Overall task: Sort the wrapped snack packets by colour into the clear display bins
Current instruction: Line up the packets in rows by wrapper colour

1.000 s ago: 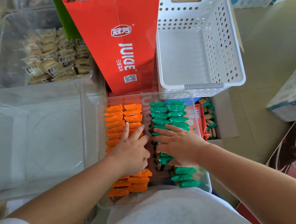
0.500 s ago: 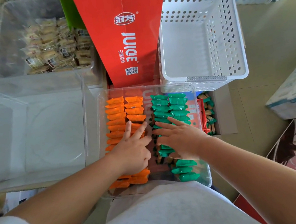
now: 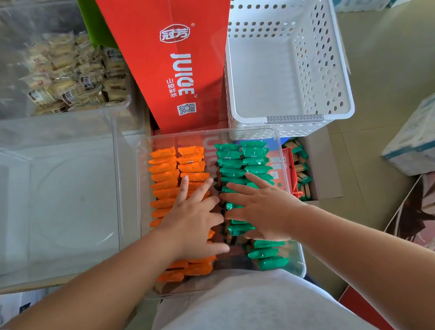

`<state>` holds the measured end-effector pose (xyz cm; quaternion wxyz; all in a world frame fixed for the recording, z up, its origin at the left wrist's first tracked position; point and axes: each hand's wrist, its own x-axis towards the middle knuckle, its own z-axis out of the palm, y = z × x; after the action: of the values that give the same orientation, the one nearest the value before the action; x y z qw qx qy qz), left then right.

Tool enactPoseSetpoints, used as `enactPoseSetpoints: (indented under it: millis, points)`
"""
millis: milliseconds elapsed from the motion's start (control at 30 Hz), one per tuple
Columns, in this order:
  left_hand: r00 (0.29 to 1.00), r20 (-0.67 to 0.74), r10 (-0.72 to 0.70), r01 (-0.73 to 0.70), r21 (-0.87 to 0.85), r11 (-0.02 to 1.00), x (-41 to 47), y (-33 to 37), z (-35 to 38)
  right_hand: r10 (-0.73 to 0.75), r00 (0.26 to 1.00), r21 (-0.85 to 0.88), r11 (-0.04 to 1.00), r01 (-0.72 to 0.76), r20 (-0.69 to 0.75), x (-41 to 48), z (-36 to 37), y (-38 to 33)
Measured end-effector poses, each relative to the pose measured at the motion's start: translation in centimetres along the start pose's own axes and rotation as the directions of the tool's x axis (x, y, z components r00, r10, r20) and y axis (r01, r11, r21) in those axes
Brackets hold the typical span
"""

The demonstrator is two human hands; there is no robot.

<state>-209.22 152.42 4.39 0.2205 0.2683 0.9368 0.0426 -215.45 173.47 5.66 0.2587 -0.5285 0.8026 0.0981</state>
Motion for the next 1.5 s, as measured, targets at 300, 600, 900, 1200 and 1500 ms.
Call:
enactPoseSetpoints:
  millis: [300,600,900,1200,1500]
  points:
    - [0.979,-0.187,-0.076,0.054,-0.116,0.992,1.2,1.7,0.1,0.107,0.98,0.048,0.994,-0.1,-0.168,-4.0,0.8,1.1]
    - [0.951,-0.254,-0.177,0.141,-0.154,0.978,0.4,5.0,0.3,0.441,0.853,0.337,0.877,-0.343,-0.278,-9.0,4.1,0.8]
    - [0.974,-0.007,-0.225,0.21,-0.337,0.918,0.1,9.8,-0.5,0.307,0.924,0.41,0.891,-0.195,-0.229,-9.9,5.8,1.6]
    - [0.997,0.032,-0.076,0.078,-0.057,0.995,2.7,10.9,-0.8,0.291,0.916,0.466,0.874,-0.137,-0.277,-9.7,6.9,1.6]
    - [0.916,-0.237,-0.325,0.333,-0.008,0.943,0.5,7.0,1.4,0.286,0.928,0.47,0.87,-0.148,-0.237,-9.7,6.7,1.5]
